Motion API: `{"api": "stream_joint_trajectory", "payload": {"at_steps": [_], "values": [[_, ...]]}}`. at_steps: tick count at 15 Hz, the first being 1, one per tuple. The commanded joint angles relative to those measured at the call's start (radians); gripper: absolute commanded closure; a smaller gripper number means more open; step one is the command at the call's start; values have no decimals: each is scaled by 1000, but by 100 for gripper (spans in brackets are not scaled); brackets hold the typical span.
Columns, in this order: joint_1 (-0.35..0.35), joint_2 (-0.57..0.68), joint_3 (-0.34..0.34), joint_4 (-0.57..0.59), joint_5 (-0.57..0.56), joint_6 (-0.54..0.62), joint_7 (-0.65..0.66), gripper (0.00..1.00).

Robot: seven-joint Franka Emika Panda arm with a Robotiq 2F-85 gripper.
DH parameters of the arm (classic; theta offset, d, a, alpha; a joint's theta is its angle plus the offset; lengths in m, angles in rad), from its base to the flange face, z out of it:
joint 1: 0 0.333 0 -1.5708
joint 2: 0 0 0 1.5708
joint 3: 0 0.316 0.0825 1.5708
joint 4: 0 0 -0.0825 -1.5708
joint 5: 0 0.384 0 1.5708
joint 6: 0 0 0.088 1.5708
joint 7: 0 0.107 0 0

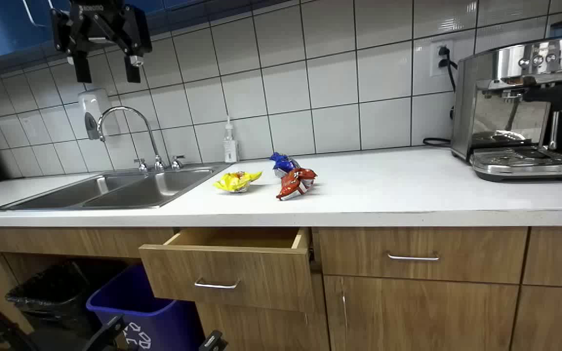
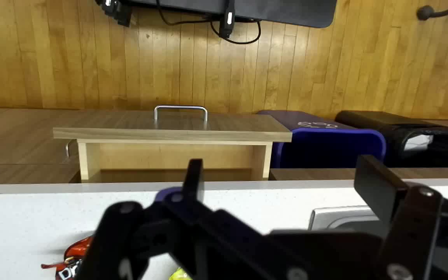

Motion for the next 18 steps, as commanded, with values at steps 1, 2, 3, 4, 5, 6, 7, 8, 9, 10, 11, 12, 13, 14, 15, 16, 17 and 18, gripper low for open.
{"api": "stream_joint_trajectory", "payload": {"at_steps": [1, 2, 3, 4, 5, 6, 7, 8, 9, 10, 11, 12, 13, 14, 15, 16, 17, 18], "values": [[-14, 2, 10, 3, 6, -3, -6, 0], [-14, 2, 10, 3, 6, -3, -6, 0], [-14, 2, 10, 3, 6, -3, -6, 0], [-14, 2, 10, 3, 6, -3, -6, 0], [-14, 2, 10, 3, 6, -3, -6, 0], [-14, 2, 10, 3, 6, -3, -6, 0], [-14, 2, 10, 3, 6, -3, -6, 0], [-14, 2, 10, 3, 6, -3, -6, 0], [-16, 7, 12, -2, 6, 2, -1, 0], [-13, 18, 7, -3, 14, -3, -5, 0], [-16, 25, 8, -10, 12, 4, -1, 0], [-23, 28, 13, -25, 0, 22, 6, 0], [-23, 32, 13, -35, -2, 31, 1, 0], [-24, 39, 11, -45, 0, 38, -1, 0], [-26, 47, 11, -53, -2, 45, 0, 0], [-28, 52, 14, -67, -7, 62, 1, 0], [-29, 58, 15, -75, -10, 73, 2, 0], [-31, 62, 18, -86, -14, 86, 4, 0]]}}
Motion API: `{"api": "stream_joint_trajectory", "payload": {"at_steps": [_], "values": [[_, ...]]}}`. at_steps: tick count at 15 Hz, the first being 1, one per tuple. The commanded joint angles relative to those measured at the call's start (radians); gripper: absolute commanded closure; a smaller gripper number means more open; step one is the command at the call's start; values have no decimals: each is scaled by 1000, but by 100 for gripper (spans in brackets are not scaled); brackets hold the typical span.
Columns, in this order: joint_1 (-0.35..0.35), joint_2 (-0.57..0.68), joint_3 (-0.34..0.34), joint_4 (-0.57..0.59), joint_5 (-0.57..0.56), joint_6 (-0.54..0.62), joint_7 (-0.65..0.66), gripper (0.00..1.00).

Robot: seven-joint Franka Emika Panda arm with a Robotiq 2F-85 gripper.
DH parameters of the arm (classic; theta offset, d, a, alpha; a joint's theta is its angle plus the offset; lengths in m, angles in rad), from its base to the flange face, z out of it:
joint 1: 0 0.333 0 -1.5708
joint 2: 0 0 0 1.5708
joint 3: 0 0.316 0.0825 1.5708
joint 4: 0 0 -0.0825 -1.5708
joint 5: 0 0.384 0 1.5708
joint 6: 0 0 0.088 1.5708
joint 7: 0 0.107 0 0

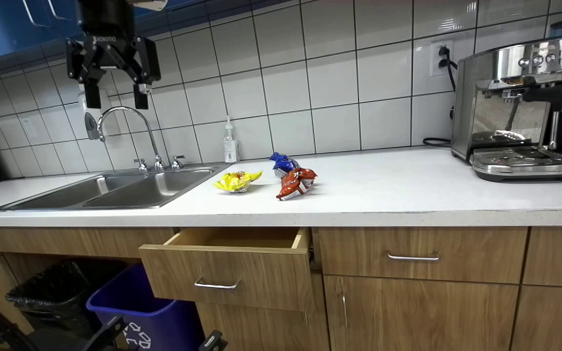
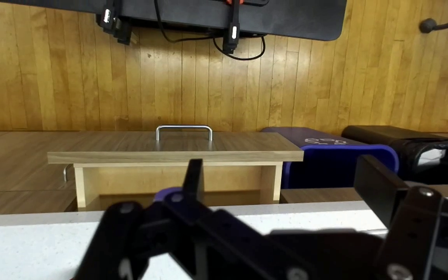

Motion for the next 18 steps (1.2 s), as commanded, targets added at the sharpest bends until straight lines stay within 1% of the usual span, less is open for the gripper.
{"api": "stream_joint_trajectory", "payload": {"at_steps": [1, 16, 17, 18], "values": [[-22, 18, 20, -34, -18, 54, 4, 0], [-36, 70, 27, -161, -41, 250, 43, 0], [-37, 73, 29, -167, -47, 258, 45, 0], [-22, 71, 11, -152, -19, 228, 15, 0]]}}
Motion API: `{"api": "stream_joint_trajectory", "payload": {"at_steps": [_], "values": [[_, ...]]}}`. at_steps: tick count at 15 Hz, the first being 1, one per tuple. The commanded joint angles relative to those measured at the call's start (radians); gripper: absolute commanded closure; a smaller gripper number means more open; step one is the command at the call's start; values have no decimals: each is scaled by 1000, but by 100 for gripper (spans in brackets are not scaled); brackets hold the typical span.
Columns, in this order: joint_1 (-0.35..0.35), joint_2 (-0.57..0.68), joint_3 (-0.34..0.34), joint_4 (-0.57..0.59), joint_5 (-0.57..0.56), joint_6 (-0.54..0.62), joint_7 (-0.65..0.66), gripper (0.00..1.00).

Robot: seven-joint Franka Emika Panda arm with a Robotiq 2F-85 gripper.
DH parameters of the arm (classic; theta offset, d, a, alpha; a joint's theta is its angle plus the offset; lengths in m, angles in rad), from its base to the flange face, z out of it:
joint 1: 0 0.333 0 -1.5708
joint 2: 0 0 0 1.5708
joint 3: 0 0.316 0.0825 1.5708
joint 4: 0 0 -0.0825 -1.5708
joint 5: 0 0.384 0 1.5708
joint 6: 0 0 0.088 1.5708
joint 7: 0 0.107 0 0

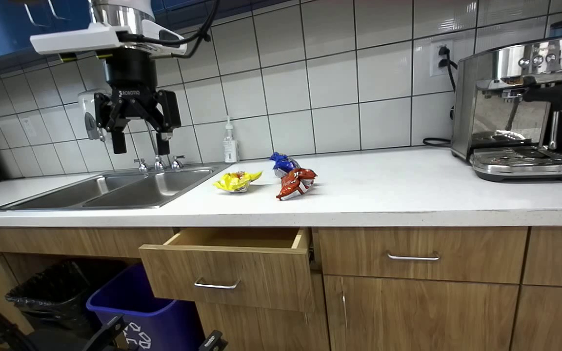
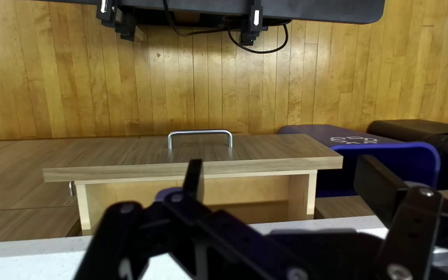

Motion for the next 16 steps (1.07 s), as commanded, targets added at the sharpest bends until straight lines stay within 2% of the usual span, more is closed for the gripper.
{"api": "stream_joint_trajectory", "payload": {"at_steps": [1, 16], "values": [[-10, 2, 9, -1, 5, -1, -4, 0], [-17, 24, 19, -9, -20, 17, 2, 0]]}}
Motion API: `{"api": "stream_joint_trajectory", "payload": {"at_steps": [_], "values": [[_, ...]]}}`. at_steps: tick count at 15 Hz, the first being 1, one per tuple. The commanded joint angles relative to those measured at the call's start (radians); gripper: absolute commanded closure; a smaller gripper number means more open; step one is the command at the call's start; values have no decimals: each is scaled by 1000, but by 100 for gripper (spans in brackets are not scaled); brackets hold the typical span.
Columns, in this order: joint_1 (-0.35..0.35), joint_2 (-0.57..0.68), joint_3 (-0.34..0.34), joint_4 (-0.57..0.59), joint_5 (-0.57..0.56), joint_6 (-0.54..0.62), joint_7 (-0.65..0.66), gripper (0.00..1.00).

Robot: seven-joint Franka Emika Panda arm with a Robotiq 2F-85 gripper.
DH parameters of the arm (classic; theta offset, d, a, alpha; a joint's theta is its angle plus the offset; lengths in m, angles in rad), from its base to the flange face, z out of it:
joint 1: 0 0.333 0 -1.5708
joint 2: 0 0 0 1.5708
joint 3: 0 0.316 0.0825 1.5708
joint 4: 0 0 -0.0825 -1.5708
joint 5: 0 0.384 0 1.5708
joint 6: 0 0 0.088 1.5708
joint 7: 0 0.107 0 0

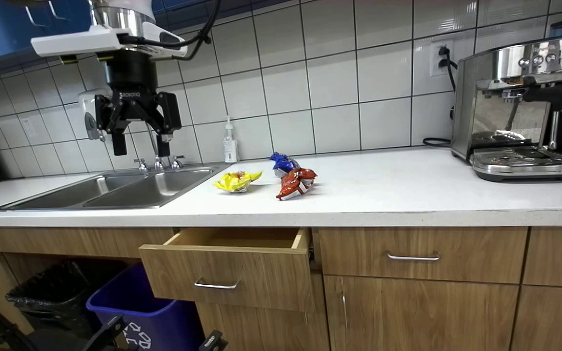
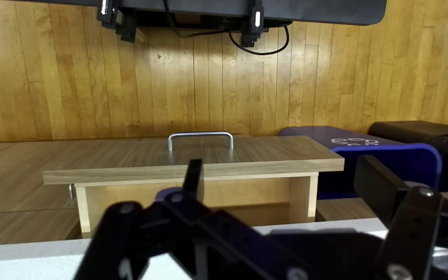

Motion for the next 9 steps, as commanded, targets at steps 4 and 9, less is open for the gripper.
{"api": "stream_joint_trajectory", "payload": {"at_steps": [4, 9], "values": [[-20, 77, 21, -17, -66, 70, -11, 0], [-13, 178, 9, -10, -86, 170, -41, 0]]}}
